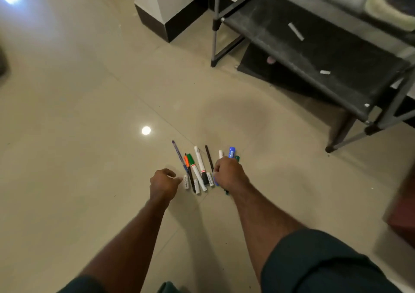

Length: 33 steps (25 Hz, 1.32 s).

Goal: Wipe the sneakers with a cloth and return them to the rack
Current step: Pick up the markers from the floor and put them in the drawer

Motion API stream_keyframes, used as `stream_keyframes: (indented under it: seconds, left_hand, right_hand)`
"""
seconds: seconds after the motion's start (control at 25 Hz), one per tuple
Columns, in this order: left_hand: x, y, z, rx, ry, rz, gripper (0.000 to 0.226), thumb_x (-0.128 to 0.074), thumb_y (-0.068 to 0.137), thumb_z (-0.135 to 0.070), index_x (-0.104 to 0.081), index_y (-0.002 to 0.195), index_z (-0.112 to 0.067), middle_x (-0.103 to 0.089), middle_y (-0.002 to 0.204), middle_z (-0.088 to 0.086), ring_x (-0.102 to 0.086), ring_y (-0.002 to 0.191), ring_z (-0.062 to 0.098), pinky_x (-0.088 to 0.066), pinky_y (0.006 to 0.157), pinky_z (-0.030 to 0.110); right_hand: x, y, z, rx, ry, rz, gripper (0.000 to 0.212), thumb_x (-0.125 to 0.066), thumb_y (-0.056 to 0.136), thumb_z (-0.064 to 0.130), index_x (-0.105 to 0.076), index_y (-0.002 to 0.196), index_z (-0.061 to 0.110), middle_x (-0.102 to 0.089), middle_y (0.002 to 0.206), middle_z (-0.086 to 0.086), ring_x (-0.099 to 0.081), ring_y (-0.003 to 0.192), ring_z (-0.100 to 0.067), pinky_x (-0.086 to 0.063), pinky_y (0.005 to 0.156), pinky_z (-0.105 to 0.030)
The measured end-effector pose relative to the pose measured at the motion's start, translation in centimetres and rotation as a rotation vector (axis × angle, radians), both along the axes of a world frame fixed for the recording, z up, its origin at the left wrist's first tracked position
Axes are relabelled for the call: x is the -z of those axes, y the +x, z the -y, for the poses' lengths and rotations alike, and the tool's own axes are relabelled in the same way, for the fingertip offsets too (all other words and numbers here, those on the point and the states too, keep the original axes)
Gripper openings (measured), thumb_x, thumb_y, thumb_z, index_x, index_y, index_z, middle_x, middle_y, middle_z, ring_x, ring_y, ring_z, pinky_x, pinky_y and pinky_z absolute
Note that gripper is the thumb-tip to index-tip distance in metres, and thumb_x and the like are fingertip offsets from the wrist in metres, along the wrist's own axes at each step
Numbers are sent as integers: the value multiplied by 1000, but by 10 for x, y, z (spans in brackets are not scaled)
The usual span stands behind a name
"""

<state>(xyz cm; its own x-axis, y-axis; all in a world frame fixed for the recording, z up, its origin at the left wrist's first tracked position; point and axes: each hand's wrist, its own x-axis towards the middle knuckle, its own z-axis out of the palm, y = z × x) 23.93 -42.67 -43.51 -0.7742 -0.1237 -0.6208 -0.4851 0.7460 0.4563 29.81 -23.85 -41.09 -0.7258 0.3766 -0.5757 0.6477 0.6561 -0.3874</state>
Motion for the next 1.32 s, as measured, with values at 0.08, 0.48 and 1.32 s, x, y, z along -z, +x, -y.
stream_keyframes:
  seconds: [0.08, 0.48, 1.32]
  left_hand:
    - [17, 9, 12, -41, -25, 14, 21, -85, 75, -33, -71, 83, -20, -71, 90, 9, -70, 77, 25, -62, 64, 39]
    - [32, 20, -9, -98, 16, -95, 23, -82, 80, -37, -70, 86, -18, -68, 84, 0, -65, 77, 15, -60, 71, 39]
    - [37, 68, -32, -230, 91, -87, 17, -77, 85, -26, -70, 86, -11, -67, 83, 4, -60, 71, 14, -52, 66, 31]
  right_hand:
    - [15, -5, 14, -16, 17, -12, 10, -67, 87, 23, -69, 92, 15, -70, 99, -8, -67, 94, -28, -57, 77, -34]
    - [47, -32, 33, -41, 179, -87, 15, -67, 91, 28, -67, 98, 14, -69, 97, -6, -67, 88, -24, -52, 62, -31]
    - [37, -16, 10, 136, -48, -149, 23, -58, 93, 26, -68, 91, 6, -70, 93, -8, -61, 84, -20, -44, 66, -26]
